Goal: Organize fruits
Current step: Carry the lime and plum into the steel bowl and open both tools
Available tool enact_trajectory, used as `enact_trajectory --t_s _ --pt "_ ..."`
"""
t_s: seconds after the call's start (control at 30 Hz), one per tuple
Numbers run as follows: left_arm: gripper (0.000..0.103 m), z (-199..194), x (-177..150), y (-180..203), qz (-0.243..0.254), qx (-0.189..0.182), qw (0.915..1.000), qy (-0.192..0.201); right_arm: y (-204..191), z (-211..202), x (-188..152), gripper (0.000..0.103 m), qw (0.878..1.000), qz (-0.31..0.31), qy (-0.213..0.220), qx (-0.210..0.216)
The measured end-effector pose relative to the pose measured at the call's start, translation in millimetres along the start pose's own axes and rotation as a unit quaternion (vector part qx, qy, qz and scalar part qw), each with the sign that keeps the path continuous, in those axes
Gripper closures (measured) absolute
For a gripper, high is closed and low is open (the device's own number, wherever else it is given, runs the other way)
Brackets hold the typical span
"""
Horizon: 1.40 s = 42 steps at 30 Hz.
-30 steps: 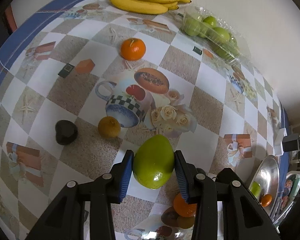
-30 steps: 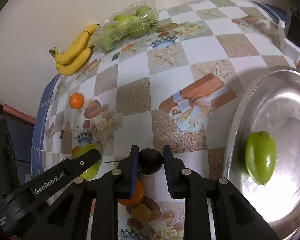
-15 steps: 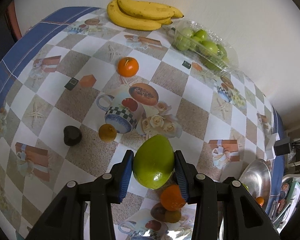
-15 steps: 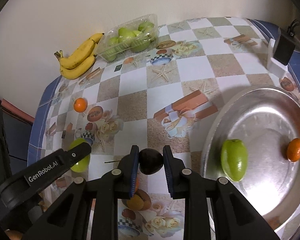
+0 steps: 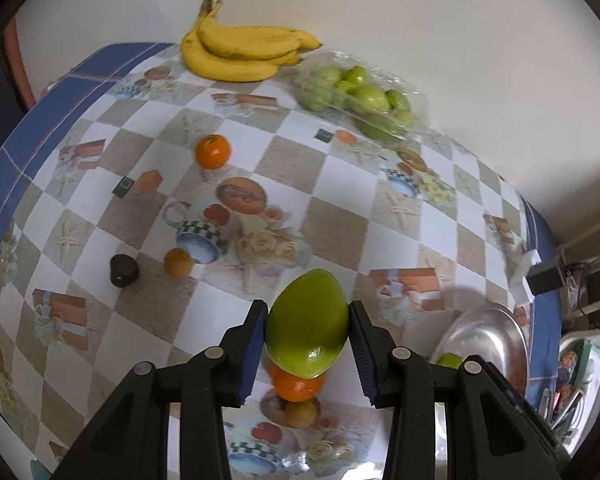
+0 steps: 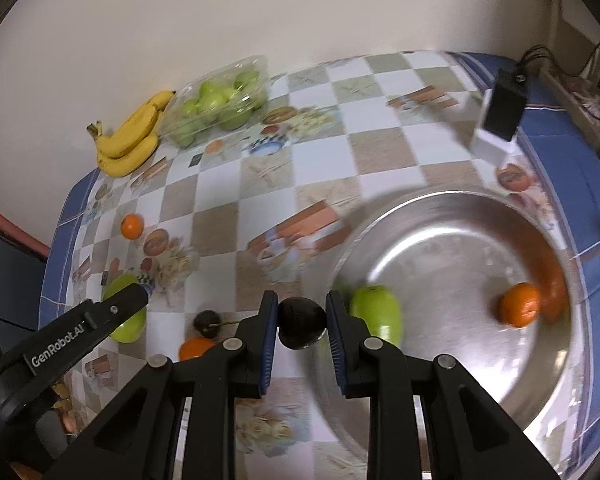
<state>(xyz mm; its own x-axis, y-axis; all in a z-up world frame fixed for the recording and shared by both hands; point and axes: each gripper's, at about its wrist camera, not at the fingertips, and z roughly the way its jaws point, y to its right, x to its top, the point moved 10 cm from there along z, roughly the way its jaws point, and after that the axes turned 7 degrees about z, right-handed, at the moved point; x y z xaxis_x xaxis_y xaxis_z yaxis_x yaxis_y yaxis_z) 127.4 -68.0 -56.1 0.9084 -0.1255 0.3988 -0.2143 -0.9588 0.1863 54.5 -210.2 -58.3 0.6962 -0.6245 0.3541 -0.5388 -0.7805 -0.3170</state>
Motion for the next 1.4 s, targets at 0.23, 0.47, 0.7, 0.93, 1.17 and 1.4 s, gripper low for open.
enact_trajectory --t_s 0.23,0.47,0.7,0.93,1.17,1.4 --pt "0.06 -3.9 -12.4 40.9 0.038 -0.013 0.9992 -0.001 47.4 -14.9 10.3 0.078 0.999 0.027 0.011 -0.024" --pt "0.06 -3.6 -32.0 86.5 0.083 -0.033 0.996 -0.011 92.3 -28.0 15.5 0.078 0.997 0.049 0.02 -0.048" --pt "0.06 4.9 -58.7 128.1 0.122 -0.058 0.9901 -0.039 121.8 -39.4 16.1 0.077 0.996 0.057 0.024 -0.059" --pt "0.06 19.0 -86.8 154.5 0.158 -0.066 0.9826 -0.07 128.0 -31.8 7.5 0.077 0.997 0.057 0.0 -0.054" --pt "0.059 38.9 -104.8 155.9 0.163 -0.061 0.9791 -0.105 126.9 -11.2 -6.7 0.077 0.996 0.057 -0.042 -0.048" --pt "0.059 46.7 -115.3 161.5 0.179 -0.054 0.9755 -0.117 132.3 5.0 -16.5 0.077 0.994 0.066 -0.067 -0.051"
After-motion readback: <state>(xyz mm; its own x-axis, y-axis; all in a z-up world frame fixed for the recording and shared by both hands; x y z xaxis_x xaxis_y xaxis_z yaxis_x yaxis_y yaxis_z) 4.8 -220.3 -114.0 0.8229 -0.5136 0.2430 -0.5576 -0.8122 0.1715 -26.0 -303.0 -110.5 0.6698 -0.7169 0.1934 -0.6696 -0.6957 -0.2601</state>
